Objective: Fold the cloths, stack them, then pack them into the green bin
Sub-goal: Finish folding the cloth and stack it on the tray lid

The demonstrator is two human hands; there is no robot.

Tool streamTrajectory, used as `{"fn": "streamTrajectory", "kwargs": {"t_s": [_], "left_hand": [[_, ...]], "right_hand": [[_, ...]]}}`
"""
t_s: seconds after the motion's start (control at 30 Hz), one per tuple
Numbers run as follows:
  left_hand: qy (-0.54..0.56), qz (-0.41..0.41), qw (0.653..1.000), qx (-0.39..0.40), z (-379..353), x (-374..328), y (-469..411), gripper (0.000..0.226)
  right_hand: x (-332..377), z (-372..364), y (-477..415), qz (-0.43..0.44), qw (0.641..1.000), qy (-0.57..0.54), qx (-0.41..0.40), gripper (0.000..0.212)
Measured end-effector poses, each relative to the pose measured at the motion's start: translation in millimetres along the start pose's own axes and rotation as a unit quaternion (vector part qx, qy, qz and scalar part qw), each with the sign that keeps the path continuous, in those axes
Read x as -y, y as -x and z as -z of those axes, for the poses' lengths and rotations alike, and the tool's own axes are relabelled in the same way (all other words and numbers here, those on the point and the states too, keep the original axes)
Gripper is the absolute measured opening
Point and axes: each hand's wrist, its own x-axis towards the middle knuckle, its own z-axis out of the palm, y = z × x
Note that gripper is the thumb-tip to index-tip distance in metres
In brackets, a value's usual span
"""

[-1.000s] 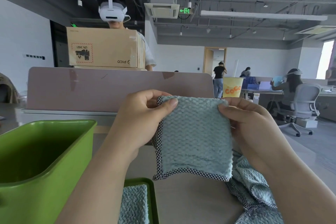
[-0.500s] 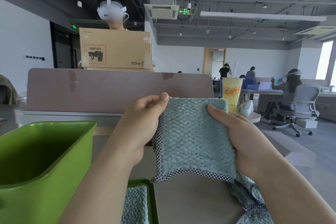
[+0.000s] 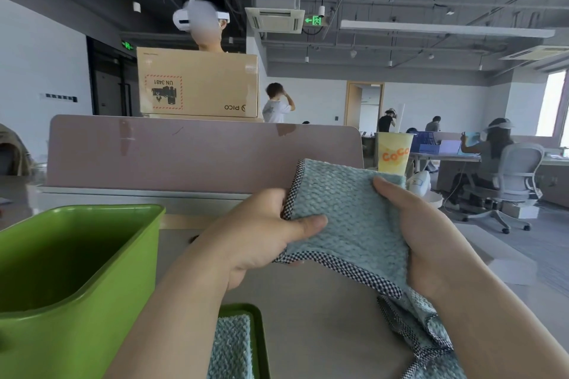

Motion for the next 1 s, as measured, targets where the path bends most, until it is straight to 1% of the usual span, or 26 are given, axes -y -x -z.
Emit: {"fn": "streamTrajectory", "kwargs": {"t_s": [0.13, 0.2, 0.33, 0.43, 0.5, 0.6, 0.63, 0.7, 0.77, 0.8, 0.87, 1.0], "left_hand": [[0.007, -0.015, 1.000, -0.017, 3, 1, -2, 0.013], [0.028, -0.016, 0.999, -0.024, 2, 1, -1, 0.010], [0.055, -0.012, 0.998, -0.036, 1, -2, 1, 0.010], [0.054, -0.007, 0.997, -0.049, 1, -4, 1, 0.014], [0.042, 0.004, 0.997, -0.061, 2, -3, 1, 0.020], [-0.030, 0.006, 0.993, -0.111, 4, -1, -1, 0.040], [-0.039, -0.006, 0.989, -0.139, 3, -1, -2, 0.040], [-0.002, -0.038, 0.982, -0.187, 2, -3, -3, 0.035], [0.037, -0.064, 0.972, -0.223, 1, -6, -4, 0.028], [0.041, -0.077, 0.967, -0.238, 1, -6, -4, 0.024], [0.011, -0.103, 0.961, -0.256, 3, -5, -5, 0.022], [-0.073, -0.133, 0.955, -0.256, 2, -1, -6, 0.033]], "right_hand": [[-2, 0, -1, -0.007, 0.999, 0.006, 0.031, 0.030], [-3, -1, 0, -0.012, 0.999, 0.005, 0.049, 0.031], [-6, -4, -3, -0.003, 0.998, 0.021, 0.060, 0.034], [-9, -6, -4, 0.015, 0.997, 0.036, 0.062, 0.029], [-12, -7, -4, 0.043, 0.996, 0.069, 0.042, 0.023], [-17, -7, -4, 0.101, 0.987, 0.123, 0.001, 0.018], [-19, -8, -4, 0.122, 0.982, 0.142, -0.005, 0.018], [-22, -13, -2, 0.154, 0.973, 0.170, -0.006, 0.017], [-25, -16, 1, 0.170, 0.968, 0.183, 0.002, 0.017], [-25, -18, 2, 0.174, 0.967, 0.184, 0.006, 0.018], [-25, -19, 3, 0.172, 0.971, 0.167, 0.011, 0.022], [-22, -19, 5, 0.185, 0.972, 0.145, 0.008, 0.032]]}}
